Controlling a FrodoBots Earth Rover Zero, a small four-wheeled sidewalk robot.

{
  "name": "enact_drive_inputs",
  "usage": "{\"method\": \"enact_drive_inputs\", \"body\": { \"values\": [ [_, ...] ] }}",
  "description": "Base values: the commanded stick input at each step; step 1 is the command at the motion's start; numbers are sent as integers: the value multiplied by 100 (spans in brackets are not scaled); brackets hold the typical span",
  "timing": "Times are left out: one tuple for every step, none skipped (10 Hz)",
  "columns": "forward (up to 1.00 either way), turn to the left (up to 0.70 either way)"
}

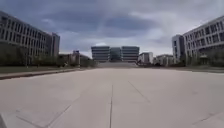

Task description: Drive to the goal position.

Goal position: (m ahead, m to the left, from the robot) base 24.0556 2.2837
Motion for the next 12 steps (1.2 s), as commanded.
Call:
{"method": "enact_drive_inputs", "body": {
  "values": [
    [70,0],
    [70,0],
    [70,0],
    [70,0],
    [70,-1],
    [70,-8],
    [70,-1],
    [70,0],
    [70,0],
    [70,0],
    [70,0],
    [70,0]
  ]
}}
